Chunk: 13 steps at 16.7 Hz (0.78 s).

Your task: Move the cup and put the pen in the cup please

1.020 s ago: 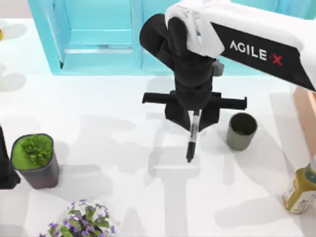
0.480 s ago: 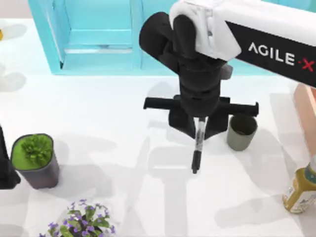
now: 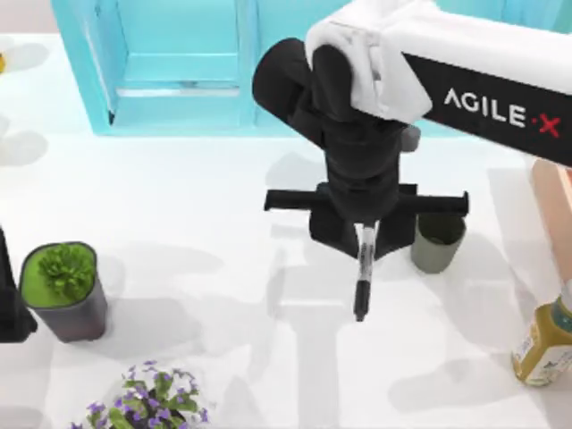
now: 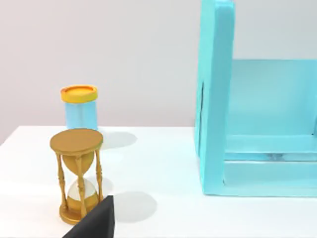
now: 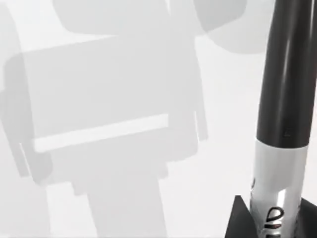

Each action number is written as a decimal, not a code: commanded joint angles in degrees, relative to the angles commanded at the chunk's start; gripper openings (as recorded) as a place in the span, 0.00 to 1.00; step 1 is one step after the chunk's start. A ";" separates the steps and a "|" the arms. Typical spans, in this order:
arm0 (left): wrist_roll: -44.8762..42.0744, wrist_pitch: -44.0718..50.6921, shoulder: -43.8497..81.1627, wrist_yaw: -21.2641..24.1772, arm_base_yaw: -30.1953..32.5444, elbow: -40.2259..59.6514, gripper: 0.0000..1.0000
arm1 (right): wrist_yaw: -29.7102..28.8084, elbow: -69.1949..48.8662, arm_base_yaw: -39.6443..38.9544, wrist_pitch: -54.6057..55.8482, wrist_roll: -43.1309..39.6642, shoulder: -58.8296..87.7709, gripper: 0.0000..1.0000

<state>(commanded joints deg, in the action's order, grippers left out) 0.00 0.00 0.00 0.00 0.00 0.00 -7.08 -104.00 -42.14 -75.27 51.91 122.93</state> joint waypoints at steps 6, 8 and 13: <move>0.00 0.00 0.00 0.00 0.00 0.00 1.00 | -9.52 11.10 -1.77 18.74 -8.76 -3.48 0.00; 0.00 0.00 0.00 0.00 0.00 0.00 1.00 | -14.03 16.00 -2.64 28.59 -12.95 -5.82 0.00; 0.00 0.00 0.00 0.00 0.00 0.00 1.00 | -26.91 30.01 -5.19 57.26 -24.98 -12.59 0.00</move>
<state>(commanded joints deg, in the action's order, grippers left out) 0.00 0.00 0.00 0.00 0.00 0.00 -33.99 -74.00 -47.34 -18.01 26.93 110.34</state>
